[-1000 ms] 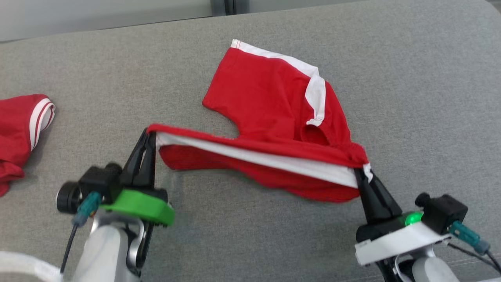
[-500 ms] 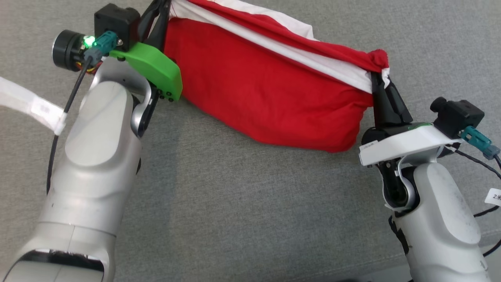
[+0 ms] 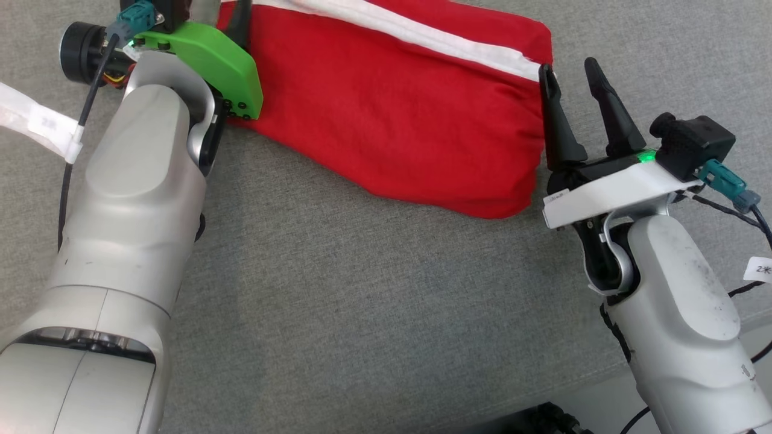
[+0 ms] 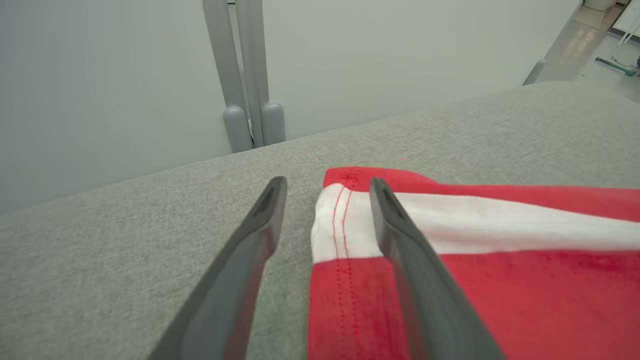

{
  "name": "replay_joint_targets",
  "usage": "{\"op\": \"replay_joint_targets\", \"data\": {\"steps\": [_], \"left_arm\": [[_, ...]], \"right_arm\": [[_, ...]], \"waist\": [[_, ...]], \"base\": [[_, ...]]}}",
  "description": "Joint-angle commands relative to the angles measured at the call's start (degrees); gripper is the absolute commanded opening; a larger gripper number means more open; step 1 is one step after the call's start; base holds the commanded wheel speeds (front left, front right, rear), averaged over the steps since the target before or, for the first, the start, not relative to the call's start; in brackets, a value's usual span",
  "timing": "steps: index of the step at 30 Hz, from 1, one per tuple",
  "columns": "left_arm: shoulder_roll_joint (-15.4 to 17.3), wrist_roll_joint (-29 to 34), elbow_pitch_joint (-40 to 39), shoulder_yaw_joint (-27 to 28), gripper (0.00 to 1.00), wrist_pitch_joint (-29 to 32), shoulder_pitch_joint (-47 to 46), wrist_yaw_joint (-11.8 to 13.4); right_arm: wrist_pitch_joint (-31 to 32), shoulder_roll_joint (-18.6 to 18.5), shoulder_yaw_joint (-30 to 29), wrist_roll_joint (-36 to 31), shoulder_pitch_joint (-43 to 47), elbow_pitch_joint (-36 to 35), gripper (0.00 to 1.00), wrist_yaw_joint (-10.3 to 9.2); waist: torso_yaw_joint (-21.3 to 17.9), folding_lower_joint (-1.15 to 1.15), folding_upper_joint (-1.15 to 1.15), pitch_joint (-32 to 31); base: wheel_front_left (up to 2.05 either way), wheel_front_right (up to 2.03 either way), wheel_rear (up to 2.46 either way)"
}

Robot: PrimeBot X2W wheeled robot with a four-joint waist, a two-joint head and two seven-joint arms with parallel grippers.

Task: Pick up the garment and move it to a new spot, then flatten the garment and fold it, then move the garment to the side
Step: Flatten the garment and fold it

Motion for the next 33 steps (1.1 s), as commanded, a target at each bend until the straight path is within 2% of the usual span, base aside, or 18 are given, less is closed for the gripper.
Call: {"op": "replay_joint_targets", "data": {"steps": [1,3,7,9,10,19,25,33], "left_arm": [[0.12,0.09,-0.05,0.27,1.00,-0.76,0.01,0.55],[0.23,0.36,-0.93,0.68,1.00,-1.12,1.54,1.62],[1.00,1.50,-10.30,2.86,1.00,-1.10,6.61,5.47],[1.54,2.41,-16.31,4.14,1.00,-1.11,10.78,7.61],[1.58,3.16,-22.71,5.48,1.00,-1.15,15.34,9.55],[2.29,6.91,-46.98,10.95,1.00,-1.16,36.63,15.98],[2.83,7.68,-54.61,13.28,1.00,-1.10,48.00,18.07],[3.31,7.21,-56.64,12.37,1.00,-0.44,55.65,17.65]], "right_arm": [[-0.47,-0.80,0.46,-1.15,1.38,-1.50,1.00,-0.06],[-0.47,-1.86,-0.06,-3.15,2.63,-4.75,1.00,-0.06],[-0.45,-3.10,-2.27,-6.38,6.66,-10.98,1.00,-0.05],[-0.46,-3.47,-3.66,-7.65,8.76,-13.34,1.00,-0.06],[-0.46,-3.67,-4.79,-8.64,10.82,-14.89,1.00,-0.05],[0.03,-3.99,-7.92,-10.68,17.52,-18.39,1.00,-0.05],[1.58,-3.82,-7.62,-10.96,20.60,-19.47,1.00,-0.05],[3.07,-3.38,-8.10,-10.59,22.98,-20.41,1.00,-0.05]], "waist": [[0.46,0.00,0.00,-0.58],[0.89,0.00,0.00,-1.11],[2.16,0.00,0.00,-2.42],[2.88,0.00,0.00,-3.59],[3.70,0.00,0.00,-4.70],[6.90,0.00,0.00,-9.55],[7.53,0.00,0.00,-12.62],[7.99,0.00,0.00,-14.75]], "base": [[0.00,0.00,0.00],[0.00,0.00,0.00],[0.00,0.00,0.00],[0.00,0.00,0.00],[0.00,0.00,0.00],[0.00,0.00,0.00],[0.00,0.00,0.00],[0.00,0.00,0.00]]}}
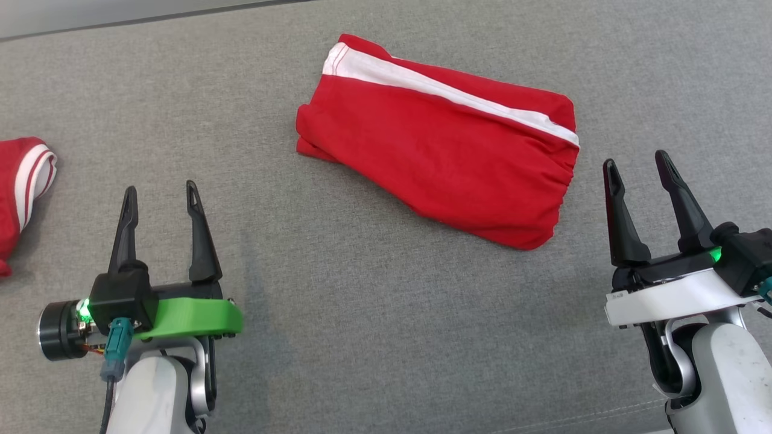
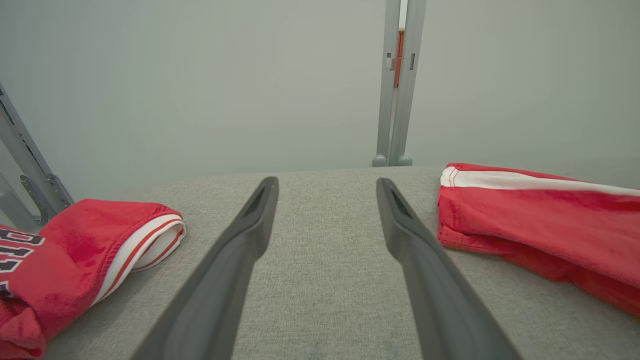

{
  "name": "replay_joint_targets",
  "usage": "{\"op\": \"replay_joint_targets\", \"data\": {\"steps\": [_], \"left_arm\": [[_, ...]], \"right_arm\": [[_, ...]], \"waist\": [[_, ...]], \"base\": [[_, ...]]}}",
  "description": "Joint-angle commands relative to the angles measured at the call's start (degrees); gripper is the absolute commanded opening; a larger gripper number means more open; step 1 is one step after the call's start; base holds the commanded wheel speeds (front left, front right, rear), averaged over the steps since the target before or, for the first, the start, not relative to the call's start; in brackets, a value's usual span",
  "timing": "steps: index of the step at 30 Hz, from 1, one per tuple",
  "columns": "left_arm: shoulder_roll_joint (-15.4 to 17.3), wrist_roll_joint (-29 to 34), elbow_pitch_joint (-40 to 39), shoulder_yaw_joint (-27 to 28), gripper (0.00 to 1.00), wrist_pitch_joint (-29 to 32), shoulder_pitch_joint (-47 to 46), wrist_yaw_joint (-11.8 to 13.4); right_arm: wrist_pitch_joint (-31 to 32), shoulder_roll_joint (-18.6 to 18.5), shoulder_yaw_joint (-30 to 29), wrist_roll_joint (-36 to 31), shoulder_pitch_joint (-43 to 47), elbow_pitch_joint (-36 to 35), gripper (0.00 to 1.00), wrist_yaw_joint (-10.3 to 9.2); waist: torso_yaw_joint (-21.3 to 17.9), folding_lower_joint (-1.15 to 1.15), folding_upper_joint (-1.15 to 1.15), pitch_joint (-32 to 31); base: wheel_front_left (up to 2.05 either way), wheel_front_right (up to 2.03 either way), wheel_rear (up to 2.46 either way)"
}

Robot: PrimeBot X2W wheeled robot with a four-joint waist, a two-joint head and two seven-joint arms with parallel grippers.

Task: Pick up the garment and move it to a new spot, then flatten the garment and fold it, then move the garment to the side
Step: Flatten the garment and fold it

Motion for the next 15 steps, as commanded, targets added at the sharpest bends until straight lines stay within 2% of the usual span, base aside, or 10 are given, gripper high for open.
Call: {"op": "replay_joint_targets", "data": {"steps": [1,10,15], "left_arm": [[0.58,-0.16,-0.28,-0.12,1.00,0.32,1.24,-0.15],[1.17,-0.49,-0.59,-0.51,1.00,1.48,1.88,-0.09],[1.74,0.39,-1.12,-2.04,1.00,2.64,-1.39,-1.13]], "right_arm": [[0.27,0.22,-0.17,0.32,0.70,-0.23,1.00,-0.04],[0.98,0.50,-0.28,0.76,1.42,-0.49,1.00,-0.04],[0.94,0.61,-0.55,1.04,0.96,-0.85,1.00,-0.04]], "waist": [[0.36,0.00,0.00,-0.59],[0.35,0.00,0.00,-0.83],[0.47,0.00,0.00,0.29]], "base": [[0.00,0.00,0.00],[0.00,0.00,0.00],[0.00,0.00,0.00]]}}
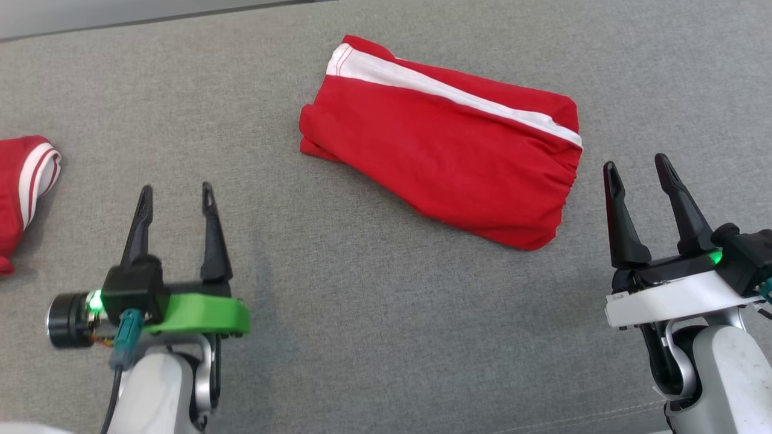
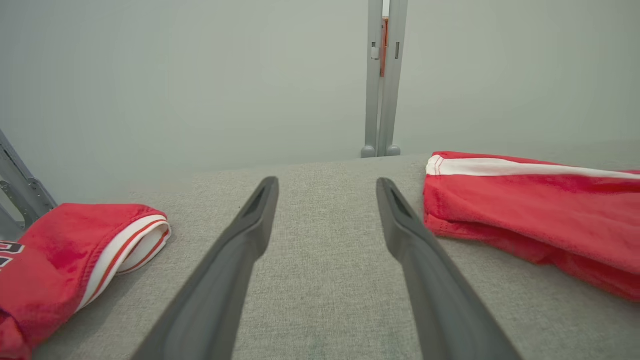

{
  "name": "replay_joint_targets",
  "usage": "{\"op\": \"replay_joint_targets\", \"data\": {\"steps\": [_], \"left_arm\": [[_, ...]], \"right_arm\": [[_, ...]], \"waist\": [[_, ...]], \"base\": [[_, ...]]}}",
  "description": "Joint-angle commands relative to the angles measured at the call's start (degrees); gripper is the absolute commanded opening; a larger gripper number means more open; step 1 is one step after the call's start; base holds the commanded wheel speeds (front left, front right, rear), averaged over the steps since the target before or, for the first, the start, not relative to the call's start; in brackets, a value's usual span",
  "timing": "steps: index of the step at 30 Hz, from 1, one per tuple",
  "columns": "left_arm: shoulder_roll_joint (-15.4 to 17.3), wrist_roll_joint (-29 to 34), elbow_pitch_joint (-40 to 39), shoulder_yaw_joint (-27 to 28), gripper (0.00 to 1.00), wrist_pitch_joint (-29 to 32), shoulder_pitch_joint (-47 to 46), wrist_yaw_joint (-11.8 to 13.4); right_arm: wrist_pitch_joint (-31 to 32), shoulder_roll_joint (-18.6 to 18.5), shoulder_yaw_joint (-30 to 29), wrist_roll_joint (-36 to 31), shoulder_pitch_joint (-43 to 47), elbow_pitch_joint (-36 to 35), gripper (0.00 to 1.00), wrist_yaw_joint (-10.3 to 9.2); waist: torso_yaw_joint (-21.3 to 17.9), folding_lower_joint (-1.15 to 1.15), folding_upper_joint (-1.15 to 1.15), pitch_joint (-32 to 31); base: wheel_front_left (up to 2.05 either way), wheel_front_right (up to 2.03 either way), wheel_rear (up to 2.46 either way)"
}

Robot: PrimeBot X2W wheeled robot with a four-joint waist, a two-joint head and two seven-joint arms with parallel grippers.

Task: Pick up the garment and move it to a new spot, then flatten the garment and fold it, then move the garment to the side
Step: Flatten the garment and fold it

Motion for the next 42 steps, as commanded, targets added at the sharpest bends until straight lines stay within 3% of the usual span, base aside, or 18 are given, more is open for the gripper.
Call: {"op": "replay_joint_targets", "data": {"steps": [1,7,14,18,23,24,26,31,42], "left_arm": [[0.61,0.45,-0.30,-0.66,1.00,0.57,-3.01,-0.91],[0.44,0.69,3.78,-5.71,1.00,8.74,-15.05,-6.88],[-1.21,-1.11,17.84,-10.11,1.00,19.28,-28.26,-13.01],[-1.26,-1.74,27.12,-10.37,1.00,22.03,-32.47,-13.68],[-1.64,-1.81,35.26,-10.63,1.00,25.84,-34.51,-12.20],[-1.99,-2.31,36.60,-10.60,0.95,26.88,-34.26,-11.98],[-2.53,-2.95,38.36,-10.84,0.00,28.36,-33.79,-12.16],[-2.97,-3.28,38.42,-12.29,0.00,28.79,-32.09,-12.77],[-1.87,-5.83,27.55,-9.78,0.00,21.28,-19.33,-7.58]], "right_arm": [[-0.05,0.04,-0.19,0.45,0.11,-0.41,1.00,-0.04],[0.00,-0.34,0.70,0.69,-2.01,-1.22,1.00,-0.04],[-1.11,0.21,2.35,1.22,-4.35,0.12,1.00,-0.04],[-1.77,0.54,2.69,1.69,-5.03,1.37,1.00,-0.04],[-2.50,0.71,2.60,1.96,-4.94,2.77,1.00,-0.04],[-2.58,0.82,2.49,2.07,-4.83,3.00,1.00,-0.04],[-2.77,0.89,2.41,2.15,-4.68,3.33,1.00,-0.04],[-2.92,0.81,2.13,2.06,-4.86,3.44,1.00,-0.04],[-1.70,0.51,1.62,1.30,-1.61,2.78,1.00,-0.04]], "waist": [[0.10,0.00,0.00,0.89],[-0.79,0.00,0.00,4.31],[-3.97,0.00,0.00,7.39],[-5.45,0.00,0.00,8.23],[-6.14,0.00,0.00,8.18],[-6.13,0.00,0.00,8.11],[-6.03,0.00,0.00,7.85],[-5.11,0.00,0.00,7.20],[-1.71,0.00,0.00,2.78]], "base": [[0.00,0.00,0.00],[0.00,0.00,0.00],[0.00,0.00,0.00],[0.00,0.00,0.00],[0.00,0.00,0.00],[0.00,0.00,0.00],[0.00,0.00,0.00],[0.00,0.00,0.00],[0.00,0.00,0.00]]}}
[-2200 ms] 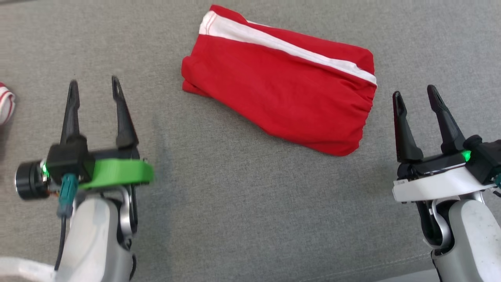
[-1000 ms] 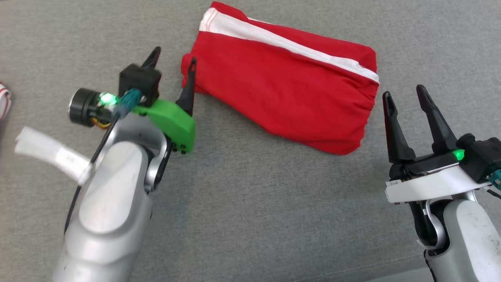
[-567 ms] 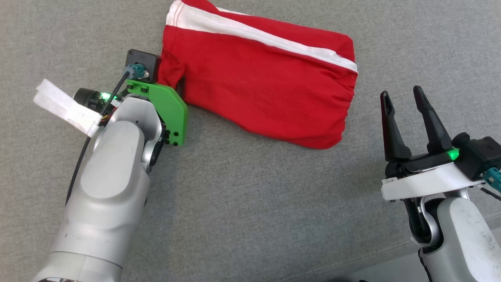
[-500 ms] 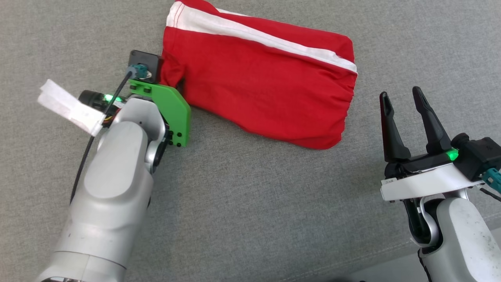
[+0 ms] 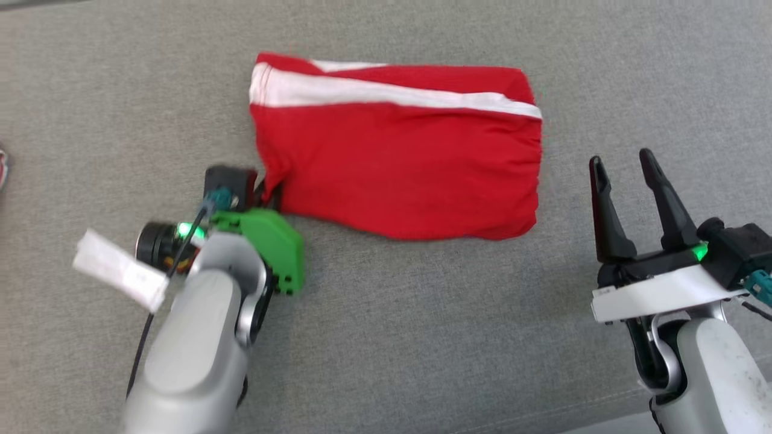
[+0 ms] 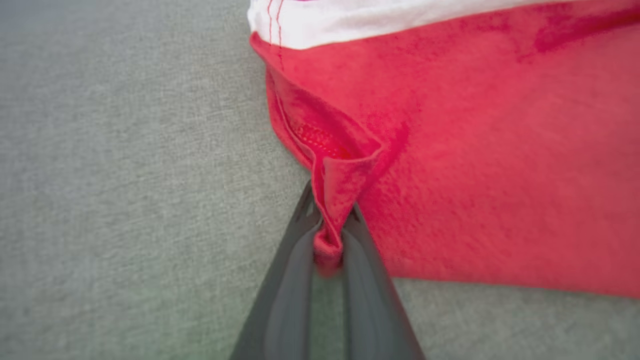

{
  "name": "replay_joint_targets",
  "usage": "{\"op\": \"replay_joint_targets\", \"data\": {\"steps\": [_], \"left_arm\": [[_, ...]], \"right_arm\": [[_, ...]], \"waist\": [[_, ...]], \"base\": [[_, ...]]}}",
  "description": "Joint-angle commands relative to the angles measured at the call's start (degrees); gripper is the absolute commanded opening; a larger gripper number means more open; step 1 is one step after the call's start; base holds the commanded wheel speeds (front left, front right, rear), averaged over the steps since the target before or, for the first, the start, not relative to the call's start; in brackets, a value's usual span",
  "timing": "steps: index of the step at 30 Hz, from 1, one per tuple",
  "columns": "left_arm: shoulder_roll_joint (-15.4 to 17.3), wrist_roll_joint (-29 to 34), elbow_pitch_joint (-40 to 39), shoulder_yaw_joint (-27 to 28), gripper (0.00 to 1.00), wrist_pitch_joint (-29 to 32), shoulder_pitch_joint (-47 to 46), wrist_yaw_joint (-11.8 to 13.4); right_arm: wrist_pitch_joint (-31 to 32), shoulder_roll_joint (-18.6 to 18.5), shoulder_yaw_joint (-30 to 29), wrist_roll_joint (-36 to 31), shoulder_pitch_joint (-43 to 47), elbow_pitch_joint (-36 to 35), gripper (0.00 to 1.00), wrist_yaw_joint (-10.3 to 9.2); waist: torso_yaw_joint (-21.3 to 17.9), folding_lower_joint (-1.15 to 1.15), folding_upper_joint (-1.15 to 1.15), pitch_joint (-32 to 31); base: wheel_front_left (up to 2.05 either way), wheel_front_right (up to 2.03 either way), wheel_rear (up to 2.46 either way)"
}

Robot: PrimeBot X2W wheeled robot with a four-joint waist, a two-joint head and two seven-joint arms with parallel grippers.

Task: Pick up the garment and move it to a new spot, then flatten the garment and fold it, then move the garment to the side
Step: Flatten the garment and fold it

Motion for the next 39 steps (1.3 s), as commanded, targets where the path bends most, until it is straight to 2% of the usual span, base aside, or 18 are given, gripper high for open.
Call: {"op": "replay_joint_targets", "data": {"steps": [1,8,9,10,11,13,17,21,24,31,39], "left_arm": [[1.30,-0.86,-1.23,0.77,0.00,-0.09,4.24,1.11],[2.92,-2.70,-12.61,2.02,0.00,1.25,16.68,3.87],[2.66,-3.50,-14.05,2.04,0.04,1.63,18.12,4.00],[2.50,-3.67,-15.19,2.09,0.77,1.12,18.84,4.03],[2.63,-3.59,-16.26,2.18,1.00,0.61,19.62,4.25],[2.37,-3.81,-18.23,2.71,1.00,-1.54,20.91,4.97],[2.24,-2.00,-21.95,4.04,1.00,-10.26,22.66,6.90],[3.57,-0.48,-24.02,5.55,1.00,-16.92,23.45,8.01],[4.60,-0.53,-25.38,6.57,1.00,-19.40,24.49,8.18],[7.79,0.18,-28.70,7.45,1.00,-19.31,27.11,8.10],[8.64,0.71,-32.15,6.07,1.00,-17.21,29.35,8.70]], "right_arm": [[0.23,-0.15,-0.15,-0.36,1.21,-0.43,1.00,-0.04],[2.32,0.30,-0.52,-0.79,4.54,-1.93,1.00,-0.04],[2.75,0.33,-0.64,-0.81,4.96,-2.23,1.00,-0.04],[3.04,0.27,-0.69,-0.94,5.22,-2.46,1.00,-0.04],[3.41,0.23,-0.69,-0.95,5.61,-2.75,1.00,-0.04],[4.07,0.08,-0.75,-1.16,6.13,-3.22,1.00,-0.04],[5.33,-0.27,-1.19,-1.50,7.09,-4.20,1.00,-0.04],[6.50,-0.62,-1.71,-1.84,7.99,-5.31,1.00,-0.04],[7.45,-0.80,-2.01,-2.20,8.54,-6.24,1.00,-0.04],[9.23,-0.75,-2.15,-2.32,10.29,-7.75,1.00,-0.04],[10.41,-0.39,-2.93,-2.45,11.28,-8.68,1.00,-0.04]], "waist": [[1.63,0.00,0.00,-2.21],[3.48,0.00,0.00,-5.52],[3.70,0.00,0.00,-5.77],[3.86,0.00,0.00,-6.02],[3.99,0.00,0.00,-6.36],[4.18,0.00,0.00,-6.80],[4.48,0.00,0.00,-8.11],[4.82,0.00,0.00,-9.67],[5.14,0.00,0.00,-10.72],[5.51,0.00,0.00,-12.60],[5.87,0.00,0.00,-13.14]], "base": [[0.00,0.00,0.00],[0.00,0.00,0.00],[0.00,0.00,0.00],[0.00,0.00,0.00],[0.00,0.00,0.00],[0.00,0.00,0.00],[0.00,0.00,0.00],[0.00,0.00,0.00],[0.00,0.00,0.00],[0.00,0.00,0.00],[0.00,0.00,0.00]]}}
